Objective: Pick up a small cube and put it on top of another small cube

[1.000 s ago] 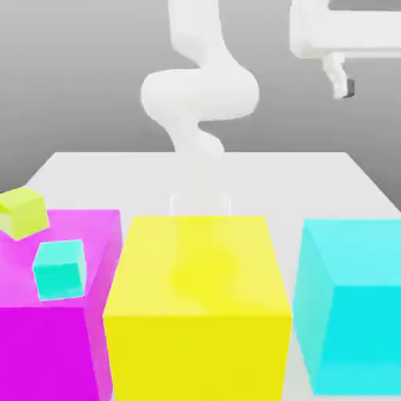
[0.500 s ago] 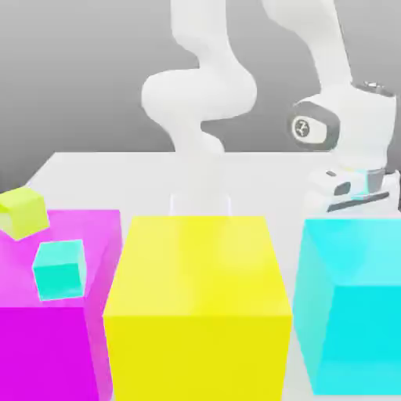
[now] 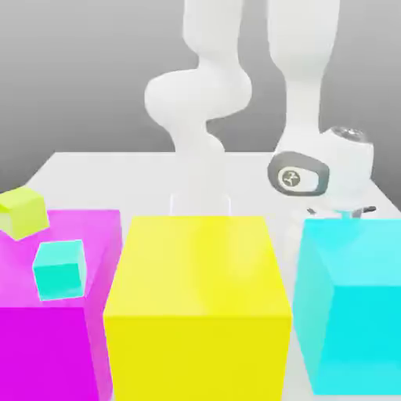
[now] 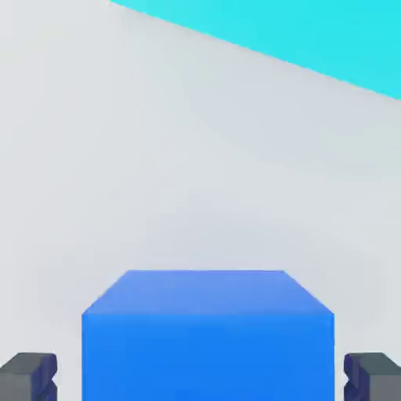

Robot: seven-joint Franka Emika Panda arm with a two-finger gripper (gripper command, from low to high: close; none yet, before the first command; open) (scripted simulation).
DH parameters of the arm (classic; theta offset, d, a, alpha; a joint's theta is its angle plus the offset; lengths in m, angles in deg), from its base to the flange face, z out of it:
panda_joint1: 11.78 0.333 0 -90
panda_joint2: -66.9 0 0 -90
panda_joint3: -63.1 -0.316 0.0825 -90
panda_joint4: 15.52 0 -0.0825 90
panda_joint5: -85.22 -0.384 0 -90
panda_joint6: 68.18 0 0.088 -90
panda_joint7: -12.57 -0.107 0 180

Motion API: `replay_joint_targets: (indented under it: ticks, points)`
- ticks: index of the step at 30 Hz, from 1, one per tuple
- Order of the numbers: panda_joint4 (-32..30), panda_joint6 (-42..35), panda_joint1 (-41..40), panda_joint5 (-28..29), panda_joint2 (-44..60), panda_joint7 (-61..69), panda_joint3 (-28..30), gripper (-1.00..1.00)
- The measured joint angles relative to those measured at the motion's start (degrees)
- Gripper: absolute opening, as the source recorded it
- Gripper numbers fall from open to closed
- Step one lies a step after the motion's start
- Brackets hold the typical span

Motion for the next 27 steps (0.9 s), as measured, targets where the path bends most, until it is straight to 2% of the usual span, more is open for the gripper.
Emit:
replay_joint_targets:
  ticks: [3, 6, 11, 14, 17, 20, 27]
  points:
    - [0.12, 0.55, 1.12, 0.78, 0.59, -0.59, 1.32, -1.00]
    - [-0.35, -1.29, -2.44, -2.34, -1.66, 1.71, -3.06, -1.00]
    - [-2.02, -5.95, -8.88, -16.66, -8.30, 12.16, -13.19, -1.00]
    - [-2.99, -8.89, -7.93, -25.89, -12.48, 18.86, -14.96, -1.00]
    - [-3.63, -11.79, -6.49, -31.79, -16.31, 23.17, -14.85, -1.00]
    - [-1.55, -14.80, -5.45, -34.03, -17.58, 29.31, -14.18, -1.00]
    - [2.05, -23.05, -1.67, -35.34, -17.76, 47.47, -14.11, -1.00]
